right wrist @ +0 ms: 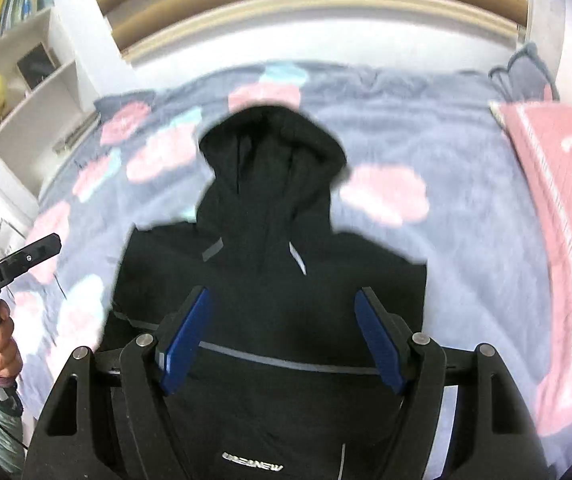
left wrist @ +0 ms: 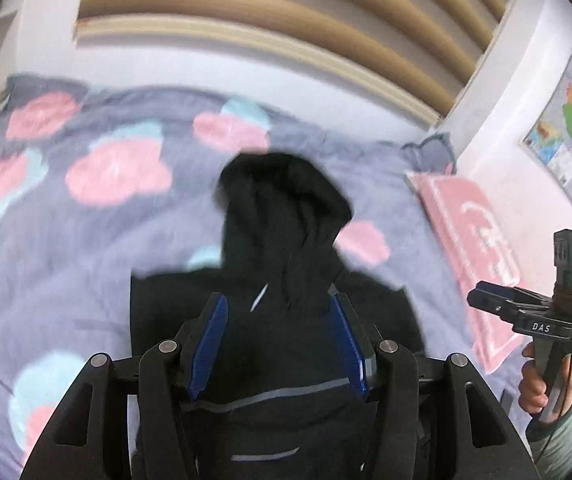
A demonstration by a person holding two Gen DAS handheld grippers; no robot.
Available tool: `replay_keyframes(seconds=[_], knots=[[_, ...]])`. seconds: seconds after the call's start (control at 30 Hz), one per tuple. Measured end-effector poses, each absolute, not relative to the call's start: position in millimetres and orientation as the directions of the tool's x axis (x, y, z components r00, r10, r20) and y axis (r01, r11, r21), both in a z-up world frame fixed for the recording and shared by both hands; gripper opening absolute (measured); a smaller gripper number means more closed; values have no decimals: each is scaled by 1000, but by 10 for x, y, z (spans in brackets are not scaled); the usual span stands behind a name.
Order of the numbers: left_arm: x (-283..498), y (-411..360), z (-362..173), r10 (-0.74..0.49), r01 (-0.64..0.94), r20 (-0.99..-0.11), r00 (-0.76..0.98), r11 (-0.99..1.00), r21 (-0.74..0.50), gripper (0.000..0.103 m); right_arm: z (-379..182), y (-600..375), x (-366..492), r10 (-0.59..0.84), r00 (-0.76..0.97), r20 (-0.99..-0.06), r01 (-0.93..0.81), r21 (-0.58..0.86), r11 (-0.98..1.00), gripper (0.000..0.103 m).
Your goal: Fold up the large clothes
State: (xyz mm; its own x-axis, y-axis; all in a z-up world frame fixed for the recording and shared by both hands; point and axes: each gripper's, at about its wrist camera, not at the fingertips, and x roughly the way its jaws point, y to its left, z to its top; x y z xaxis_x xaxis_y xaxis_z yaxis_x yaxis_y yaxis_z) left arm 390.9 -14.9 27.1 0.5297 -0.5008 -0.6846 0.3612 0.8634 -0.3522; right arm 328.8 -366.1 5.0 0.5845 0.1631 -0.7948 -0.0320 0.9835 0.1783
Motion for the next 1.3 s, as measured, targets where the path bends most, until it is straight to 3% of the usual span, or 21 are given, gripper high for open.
replay_keyframes(seconds=[0.13, 0.3, 0.67, 0.9, 0.97, 1.0, 1.03, 1.17, 1.23, 1.3], knots=[[4208, -302, 682, -505, 392, -670, 544, 859, -329, 59, 365, -3770, 3597, 137, 610, -781, 4, 176, 984, 77], [4692, -536, 746, -466, 410, -701, 540, 873, -264, 60, 260, -3916, 4114, 120, 596, -794, 53, 188, 981, 77], [6304, -932, -682, -330, 284, -837, 437, 933, -220, 61, -1054, -4162, 5483, 77, 452, -888, 152, 163, 975, 77], [6882, -992, -1392, -326, 211, -856, 401, 942, -260, 61, -1686, -4143, 6078, 86, 409, -908, 170, 168, 971, 76], [7036, -1011, -1542, -298, 189, -868, 398, 952, -240, 58, -1808, -4113, 6200, 77, 397, -914, 168, 155, 974, 57], [7097, -1001, -1606, -304, 185, -871, 386, 951, -249, 29, -1862, -4099, 6260, 73, 384, -920, 163, 145, 976, 22], [7138, -978, -1652, -332, 187, -871, 362, 941, -281, 7, -1863, -4125, 6294, 52, 387, -920, 176, 129, 976, 11], [6998, -535, -1457, -488, 176, -773, 405, 871, -458, 7, -1378, -4442, 6024, 123, 558, -821, 213, 285, 935, 9], [6842, -327, -1354, -582, 196, -702, 410, 808, -555, 8, -1273, -4479, 5869, 137, 591, -795, 183, 298, 937, 9], [6751, -237, -1438, -624, 215, -694, 360, 779, -589, 10, -1362, -4466, 5797, 117, 582, -805, 167, 258, 952, 9]])
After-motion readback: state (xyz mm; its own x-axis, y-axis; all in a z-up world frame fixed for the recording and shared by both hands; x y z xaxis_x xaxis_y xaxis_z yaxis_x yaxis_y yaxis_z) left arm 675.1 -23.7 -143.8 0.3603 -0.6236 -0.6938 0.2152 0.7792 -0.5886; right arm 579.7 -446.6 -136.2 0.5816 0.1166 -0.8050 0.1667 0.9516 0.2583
